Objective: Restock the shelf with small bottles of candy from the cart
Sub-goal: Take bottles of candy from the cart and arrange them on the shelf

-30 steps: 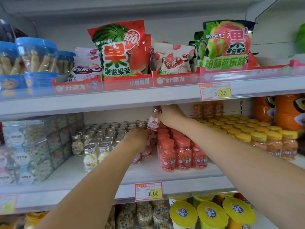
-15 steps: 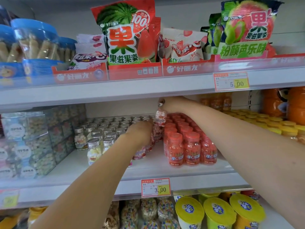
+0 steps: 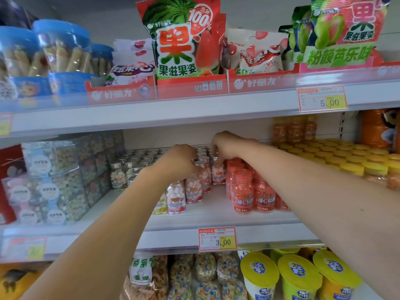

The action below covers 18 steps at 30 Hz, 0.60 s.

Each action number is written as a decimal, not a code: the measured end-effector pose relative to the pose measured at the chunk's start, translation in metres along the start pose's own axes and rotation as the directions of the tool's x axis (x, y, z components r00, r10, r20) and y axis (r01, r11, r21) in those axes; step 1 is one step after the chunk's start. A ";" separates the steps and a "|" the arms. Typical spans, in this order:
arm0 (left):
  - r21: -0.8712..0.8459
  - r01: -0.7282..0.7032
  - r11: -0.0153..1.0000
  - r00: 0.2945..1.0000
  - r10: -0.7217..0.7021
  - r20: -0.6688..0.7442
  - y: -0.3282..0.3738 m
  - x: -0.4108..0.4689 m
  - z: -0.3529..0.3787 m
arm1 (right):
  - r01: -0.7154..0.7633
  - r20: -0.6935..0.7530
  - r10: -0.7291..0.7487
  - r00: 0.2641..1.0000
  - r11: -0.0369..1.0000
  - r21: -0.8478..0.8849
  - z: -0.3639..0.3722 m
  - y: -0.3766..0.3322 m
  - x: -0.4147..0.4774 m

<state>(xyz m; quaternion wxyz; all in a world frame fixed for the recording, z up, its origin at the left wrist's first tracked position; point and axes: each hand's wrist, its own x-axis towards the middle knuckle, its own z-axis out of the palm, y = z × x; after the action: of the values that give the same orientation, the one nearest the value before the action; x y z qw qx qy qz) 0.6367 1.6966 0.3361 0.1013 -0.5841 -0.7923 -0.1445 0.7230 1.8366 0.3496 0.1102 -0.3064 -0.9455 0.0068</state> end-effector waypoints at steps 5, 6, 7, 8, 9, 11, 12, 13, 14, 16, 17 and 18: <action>-0.145 0.068 0.987 0.994 -0.080 -0.080 -0.014 -0.017 -0.015 | 0.013 -0.036 -0.016 0.999 0.996 -0.092 0.004 -0.005 -0.006; -0.169 0.093 0.981 0.989 -0.111 -0.099 -0.018 -0.021 -0.017 | 0.020 -0.029 -0.023 0.999 0.994 -0.107 0.004 -0.006 -0.008; -0.195 0.123 0.973 0.982 -0.148 -0.120 -0.022 -0.026 -0.019 | 0.026 -0.022 -0.029 0.999 0.993 -0.119 0.004 -0.006 -0.010; -0.220 0.154 0.963 0.971 -0.189 -0.148 -0.028 -0.031 -0.022 | 0.036 -0.021 -0.039 0.999 0.992 -0.124 0.004 -0.006 -0.012; -0.249 0.187 0.950 0.955 -0.235 -0.182 -0.034 -0.037 -0.024 | 0.049 -0.031 -0.053 0.998 0.992 -0.120 0.004 -0.007 -0.014; -0.328 0.250 0.911 0.912 -0.335 -0.237 -0.049 -0.048 -0.027 | 0.094 -0.086 -0.098 0.991 0.994 -0.050 0.004 -0.006 -0.017; -0.355 0.283 0.891 0.886 -0.384 -0.258 -0.056 -0.053 -0.027 | 0.120 -0.114 -0.117 0.987 0.993 0.020 0.004 -0.007 -0.019; -0.373 0.316 0.872 0.865 -0.426 -0.264 -0.064 -0.057 -0.026 | 0.150 -0.129 -0.137 0.982 0.984 0.097 0.004 -0.009 -0.020; -0.396 0.345 0.851 0.849 -0.463 -0.255 -0.071 -0.059 -0.024 | 0.176 -0.124 -0.158 0.980 0.972 0.155 0.005 -0.013 -0.023; -0.460 0.409 0.788 0.823 -0.536 -0.187 -0.081 -0.060 -0.018 | 0.200 -0.074 -0.189 0.979 0.959 0.200 0.007 -0.020 -0.028; -0.480 0.441 0.758 0.820 -0.558 -0.127 -0.083 -0.059 -0.015 | 0.201 -0.050 -0.195 0.980 0.960 0.195 0.009 -0.024 -0.030; -0.475 0.470 0.744 0.827 -0.559 -0.057 -0.084 -0.058 -0.011 | 0.201 -0.044 -0.196 0.980 0.961 0.189 0.011 -0.026 -0.031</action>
<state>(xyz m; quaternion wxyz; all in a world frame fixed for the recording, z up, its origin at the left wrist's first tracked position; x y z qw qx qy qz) 0.5737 1.6178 0.3183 -0.0005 -0.3317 -0.8549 -0.3989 0.7302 1.7977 0.3348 0.1512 -0.1981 -0.9648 0.0835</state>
